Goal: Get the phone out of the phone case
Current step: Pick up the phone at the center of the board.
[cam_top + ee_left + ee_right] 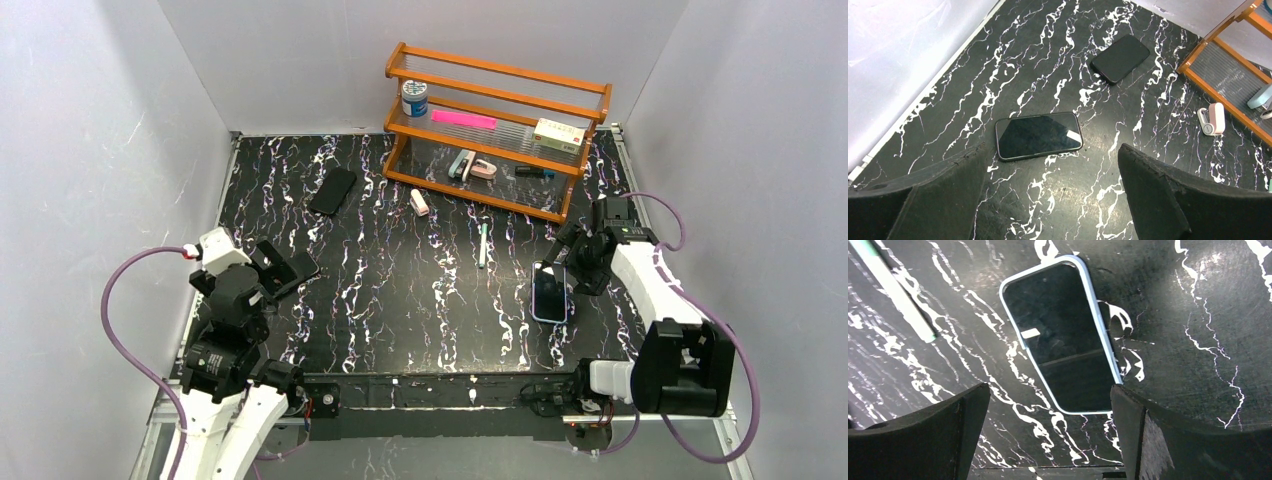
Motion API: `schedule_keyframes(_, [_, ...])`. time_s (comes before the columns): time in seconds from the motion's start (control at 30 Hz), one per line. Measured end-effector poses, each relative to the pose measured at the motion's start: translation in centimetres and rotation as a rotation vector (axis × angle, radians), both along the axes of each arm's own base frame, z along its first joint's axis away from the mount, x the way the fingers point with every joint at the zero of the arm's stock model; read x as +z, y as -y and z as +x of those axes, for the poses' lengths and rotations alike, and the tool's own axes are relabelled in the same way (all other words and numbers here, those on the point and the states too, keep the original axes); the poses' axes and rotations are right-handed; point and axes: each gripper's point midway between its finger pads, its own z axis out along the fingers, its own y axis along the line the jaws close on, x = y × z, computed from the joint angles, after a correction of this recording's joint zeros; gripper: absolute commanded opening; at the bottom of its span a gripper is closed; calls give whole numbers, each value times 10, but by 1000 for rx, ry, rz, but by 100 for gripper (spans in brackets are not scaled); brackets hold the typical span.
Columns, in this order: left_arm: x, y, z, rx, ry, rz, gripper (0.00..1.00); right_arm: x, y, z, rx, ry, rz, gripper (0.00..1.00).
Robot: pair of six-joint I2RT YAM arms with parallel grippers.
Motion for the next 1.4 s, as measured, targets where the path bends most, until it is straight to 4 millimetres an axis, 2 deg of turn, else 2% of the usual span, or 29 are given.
schedule_keyframes(0.33, [-38, 4, -1, -4, -78, -20, 98, -31, 7, 0, 18, -107, -65, 99])
schedule_keyframes(0.53, [-38, 6, 0, -10, -76, -24, 98, -52, -7, -4, 106, -176, -122, 99])
schedule_keyframes(0.8, [-39, 9, 0, -26, -79, -29, 98, -69, -8, -3, 145, -236, -217, 99])
schedule_keyframes(1.0, [-39, 10, 1, -33, -76, -32, 98, -71, -14, -3, 185, -246, -257, 98])
schedule_keyframes(1.1, [-39, 12, 2, -43, -73, -34, 98, -70, -21, -3, 216, -240, -260, 86])
schedule_keyframes(1.37, [-37, 28, 5, -126, -62, -44, 98, -68, -60, -8, 363, -192, -281, 49])
schedule_keyframes(1.4, [-37, 32, 6, -148, -64, -47, 98, -68, -67, -10, 387, -185, -277, 41])
